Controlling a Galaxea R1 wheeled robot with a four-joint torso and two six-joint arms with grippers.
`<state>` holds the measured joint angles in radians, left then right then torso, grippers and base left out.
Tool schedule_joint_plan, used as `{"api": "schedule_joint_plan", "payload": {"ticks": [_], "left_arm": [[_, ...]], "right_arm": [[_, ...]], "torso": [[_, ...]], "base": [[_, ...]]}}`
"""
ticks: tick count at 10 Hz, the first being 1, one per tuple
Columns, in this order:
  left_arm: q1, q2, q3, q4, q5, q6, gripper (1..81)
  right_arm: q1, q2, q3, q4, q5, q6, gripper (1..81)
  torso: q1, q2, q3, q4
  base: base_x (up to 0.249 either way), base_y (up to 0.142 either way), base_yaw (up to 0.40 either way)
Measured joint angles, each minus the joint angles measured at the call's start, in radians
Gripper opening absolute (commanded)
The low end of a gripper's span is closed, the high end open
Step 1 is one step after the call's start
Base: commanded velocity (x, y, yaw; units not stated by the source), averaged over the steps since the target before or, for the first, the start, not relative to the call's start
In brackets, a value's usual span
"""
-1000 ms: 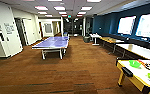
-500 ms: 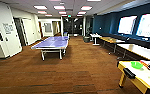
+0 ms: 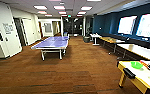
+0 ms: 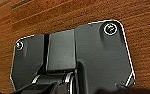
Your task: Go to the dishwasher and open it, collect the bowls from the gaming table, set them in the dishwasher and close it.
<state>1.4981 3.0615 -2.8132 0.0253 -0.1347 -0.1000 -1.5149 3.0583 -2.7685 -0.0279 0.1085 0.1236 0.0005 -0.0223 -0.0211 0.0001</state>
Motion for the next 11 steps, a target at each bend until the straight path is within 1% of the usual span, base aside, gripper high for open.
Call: {"api": "schedule_joint_plan", "payload": {"ticks": [3,5,7,8,9,11], "left_arm": [[0.001,0.0,0.0,0.0,0.001,0.0,81.1],[0.001,0.0,0.0,0.0,0.004,0.0,81.1],[0.015,0.001,0.0,0.0,0.01,0.0,81.1],[0.007,0.0,0.0,0.0,0.014,0.0,81.1],[-0.006,-0.001,-0.003,0.0,0.005,0.0,81.1],[-0.003,0.001,-0.001,0.0,0.007,0.0,81.1]], "right_arm": [[0.0,0.0,0.0,0.0,0.0,0.0,81.1],[0.0,0.0,0.0,0.0,0.0,0.0,81.1],[0.005,-0.001,0.0,0.0,0.001,0.0,81.1],[0.001,0.0,-0.001,0.0,0.003,0.0,81.1],[-0.005,0.001,0.0,0.0,-0.002,0.0,81.1],[-0.003,0.0,-0.001,0.0,-0.001,0.0,81.1]], "torso": [[0.0,0.0,0.0,0.0],[0.0,0.0,0.0,0.0],[-0.001,0.0,0.0,0.0],[0.0,0.0,0.0,0.0],[0.0,0.0,0.0,0.0],[-0.001,0.0,0.0,0.0]], "base": [[0.0,0.0,-0.115],[0.0,0.0,-0.249],[0.0,0.0,-0.341],[0.0,0.0,-0.355],[0.0,0.0,-0.361],[0.0,0.0,-0.37]]}}
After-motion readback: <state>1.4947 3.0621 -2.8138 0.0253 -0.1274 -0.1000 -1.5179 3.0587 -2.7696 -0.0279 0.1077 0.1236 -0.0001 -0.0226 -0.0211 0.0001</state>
